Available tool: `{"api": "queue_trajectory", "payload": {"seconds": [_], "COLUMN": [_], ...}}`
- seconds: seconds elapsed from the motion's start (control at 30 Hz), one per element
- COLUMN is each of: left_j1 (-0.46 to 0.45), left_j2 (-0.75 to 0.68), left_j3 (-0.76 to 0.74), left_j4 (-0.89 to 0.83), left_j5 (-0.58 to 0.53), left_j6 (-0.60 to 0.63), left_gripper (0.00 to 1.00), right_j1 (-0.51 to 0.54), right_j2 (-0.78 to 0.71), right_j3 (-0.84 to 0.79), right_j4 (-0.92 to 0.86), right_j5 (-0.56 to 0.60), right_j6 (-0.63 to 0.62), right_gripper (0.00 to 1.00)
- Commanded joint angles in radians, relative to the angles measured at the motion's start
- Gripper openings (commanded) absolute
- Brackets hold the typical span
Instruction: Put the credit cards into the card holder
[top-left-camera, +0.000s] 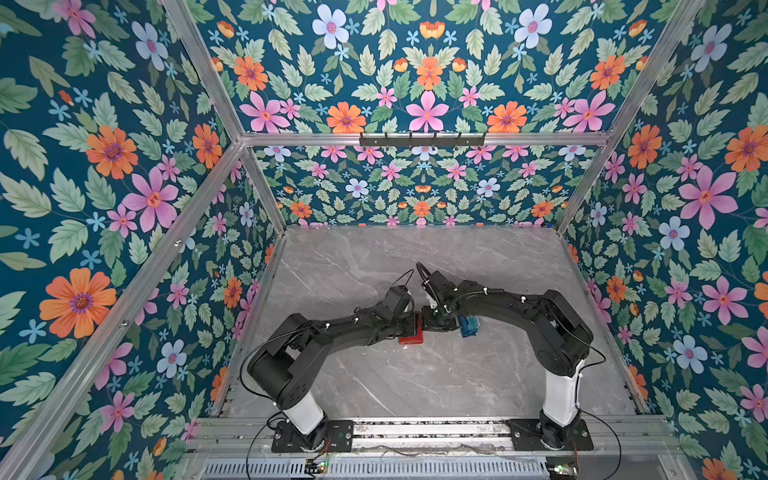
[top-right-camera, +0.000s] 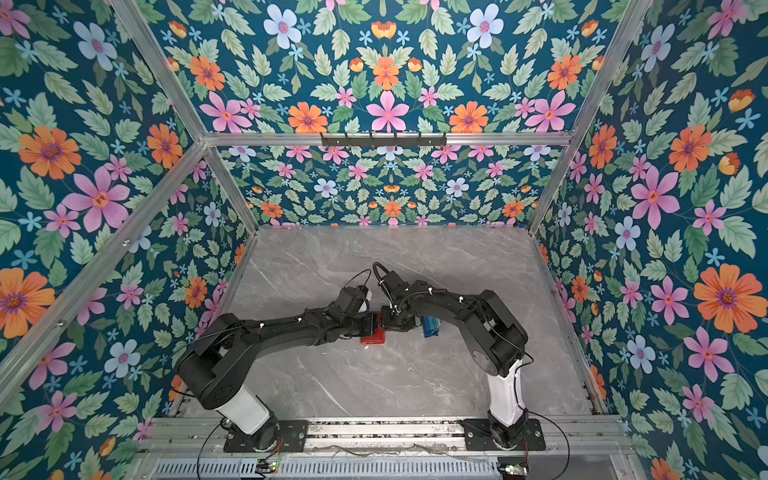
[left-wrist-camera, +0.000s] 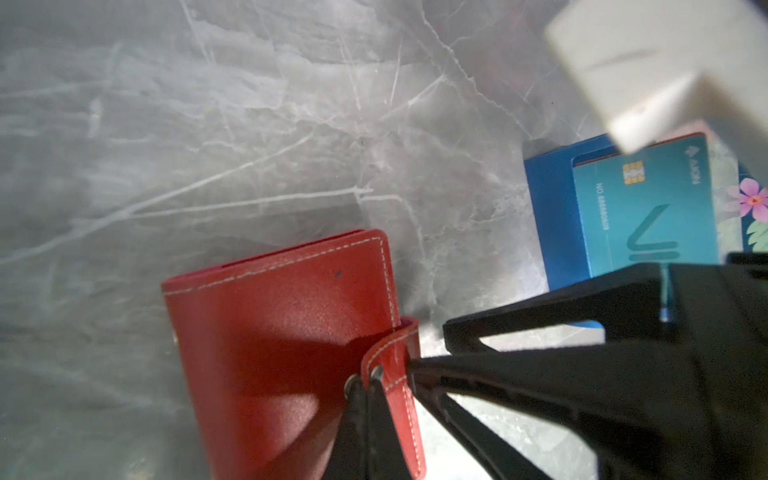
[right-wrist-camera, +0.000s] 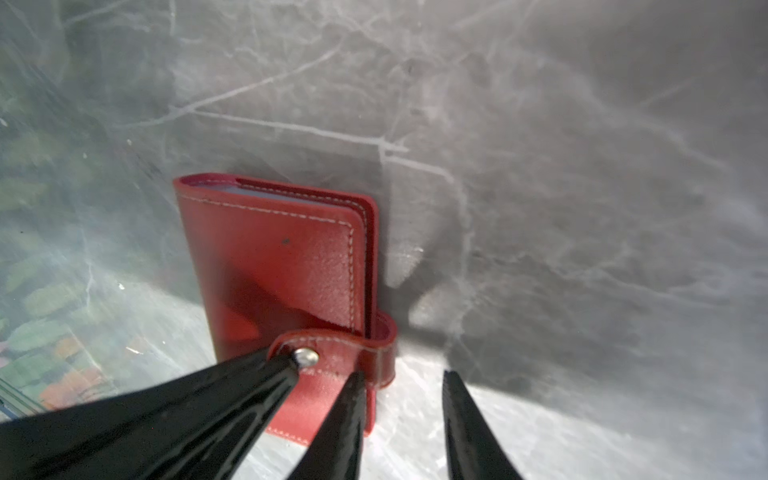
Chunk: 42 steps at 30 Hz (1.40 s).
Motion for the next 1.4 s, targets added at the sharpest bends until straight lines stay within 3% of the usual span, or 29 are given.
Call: {"api": "queue_trajectory", "payload": {"seconds": [0.0,0.6,1.37], "left_j1": [0.001,0.001,0.004], "left_j2": [-0.004,-0.020,-0.030], "left_j3": [0.005,0.004,-0.006], "left_j4": [-0.028,-0.034,-0.053], "left_j5": [-0.024,-0.030,-0.046], "left_j6": [0.005,0.004,-0.013], "left_gripper": [0.00,0.00,0.00], "right_j1": [0.003,0.013,0.025], "right_j2": [0.003,-0.027,0.031], "right_j3": [0.005,-0.024,0.013], "right_j4": [-0.023,0.026,-0.067], "right_j5": [0.011,-0.055,0.028], "right_j6": [-0.006,-0.024,-0.016], "right_gripper": [0.34,0.37,0.37]}}
